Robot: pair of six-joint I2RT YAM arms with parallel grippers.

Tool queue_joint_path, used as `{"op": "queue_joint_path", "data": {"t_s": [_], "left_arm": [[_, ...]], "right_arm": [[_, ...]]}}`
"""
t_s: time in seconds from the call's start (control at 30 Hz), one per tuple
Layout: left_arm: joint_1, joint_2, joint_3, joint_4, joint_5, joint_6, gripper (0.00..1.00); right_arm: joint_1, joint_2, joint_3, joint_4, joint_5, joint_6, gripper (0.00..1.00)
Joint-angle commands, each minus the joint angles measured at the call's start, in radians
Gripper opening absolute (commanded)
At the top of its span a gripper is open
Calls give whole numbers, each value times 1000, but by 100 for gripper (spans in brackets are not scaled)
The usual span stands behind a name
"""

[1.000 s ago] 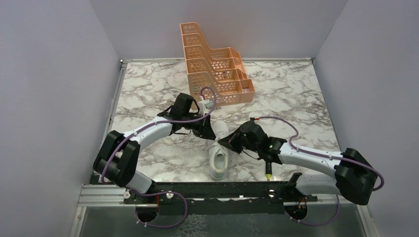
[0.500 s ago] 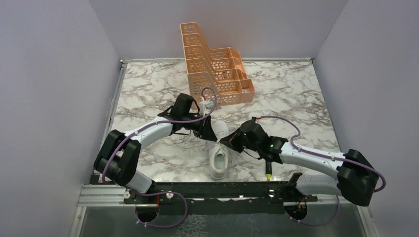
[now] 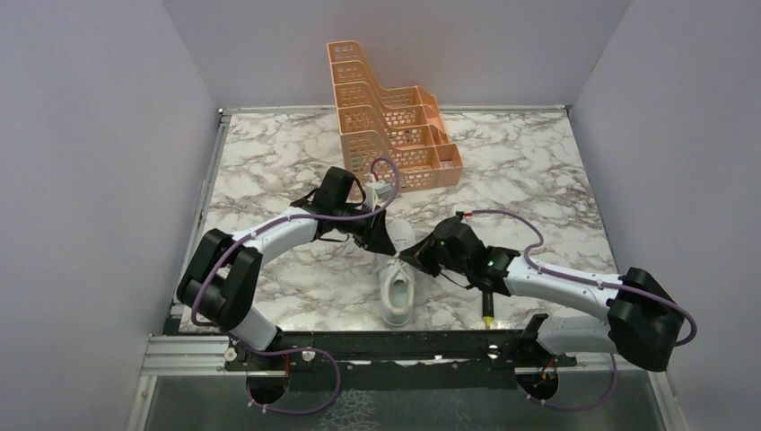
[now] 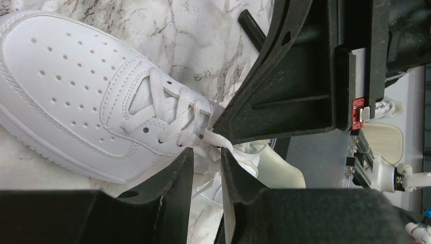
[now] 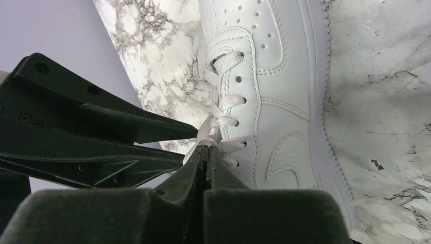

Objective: Tie the shoes

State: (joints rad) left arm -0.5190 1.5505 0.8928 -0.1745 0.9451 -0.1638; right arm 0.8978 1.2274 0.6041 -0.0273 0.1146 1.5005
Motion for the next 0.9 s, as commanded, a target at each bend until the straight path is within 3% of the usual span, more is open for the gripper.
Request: {"op": "queue_joint_path", "data": {"t_s": [0.0,0.37,0.73,0.87], "left_arm": [[-3,2,25,-9,78,50,27],[-5,-3,-7,50,120,1,30],[-22,10,-14,34,93,-1,21],[-22,-29,-24,33,81,-16,32]], "right_arm": [[4,14,24,-22,45,-16,1],[4,-8,2,-20,49,9,1],[4,-16,-1,-11,45,7,1],[3,-16,13,-46,35,-26,1]]}}
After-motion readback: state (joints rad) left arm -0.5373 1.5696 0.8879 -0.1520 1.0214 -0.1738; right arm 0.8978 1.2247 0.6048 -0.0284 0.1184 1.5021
